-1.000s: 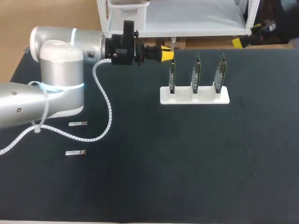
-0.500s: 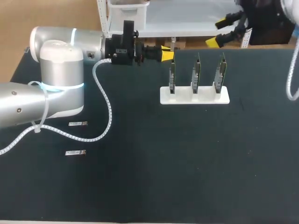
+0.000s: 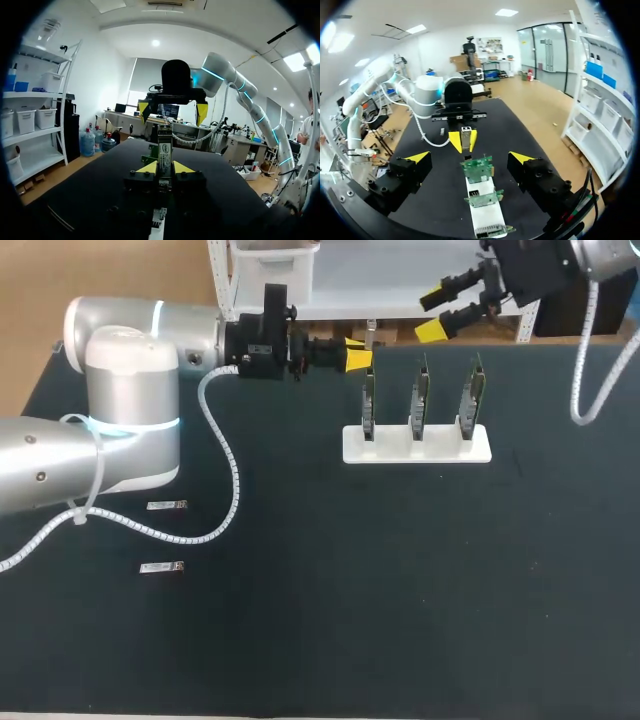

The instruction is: Pick up the optical module with the left hand, and insert it into the network port with the right hand.

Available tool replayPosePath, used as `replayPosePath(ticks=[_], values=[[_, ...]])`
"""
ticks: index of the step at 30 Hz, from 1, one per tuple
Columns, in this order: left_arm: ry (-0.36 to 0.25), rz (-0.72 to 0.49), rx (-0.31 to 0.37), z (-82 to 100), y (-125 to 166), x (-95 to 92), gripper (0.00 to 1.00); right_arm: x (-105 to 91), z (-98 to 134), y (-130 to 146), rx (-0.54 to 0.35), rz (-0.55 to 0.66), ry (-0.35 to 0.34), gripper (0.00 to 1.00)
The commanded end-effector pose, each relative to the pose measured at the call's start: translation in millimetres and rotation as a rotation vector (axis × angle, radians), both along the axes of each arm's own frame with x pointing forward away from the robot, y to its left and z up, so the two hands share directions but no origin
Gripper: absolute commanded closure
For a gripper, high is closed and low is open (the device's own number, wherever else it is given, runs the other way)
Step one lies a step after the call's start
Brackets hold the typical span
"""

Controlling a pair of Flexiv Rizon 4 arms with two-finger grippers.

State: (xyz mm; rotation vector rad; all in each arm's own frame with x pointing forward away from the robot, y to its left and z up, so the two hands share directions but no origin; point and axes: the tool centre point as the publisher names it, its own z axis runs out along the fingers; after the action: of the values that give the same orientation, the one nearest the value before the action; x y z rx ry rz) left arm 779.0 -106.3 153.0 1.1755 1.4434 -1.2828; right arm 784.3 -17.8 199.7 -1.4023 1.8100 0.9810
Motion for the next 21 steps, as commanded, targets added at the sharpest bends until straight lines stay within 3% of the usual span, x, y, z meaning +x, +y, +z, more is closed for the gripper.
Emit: replayPosePath(ticks=[1,21], values=[[-0.003,0.006,-0.002,-0.7,0,-2.0,1.00,5.5,-2,7,0.056,0.217,0.118,0.00],[-0.003,0.006,-0.002,-0.7,0,-2.0,1.00,3.5,-11,37,0.065,0.178,0.032,0.00]])
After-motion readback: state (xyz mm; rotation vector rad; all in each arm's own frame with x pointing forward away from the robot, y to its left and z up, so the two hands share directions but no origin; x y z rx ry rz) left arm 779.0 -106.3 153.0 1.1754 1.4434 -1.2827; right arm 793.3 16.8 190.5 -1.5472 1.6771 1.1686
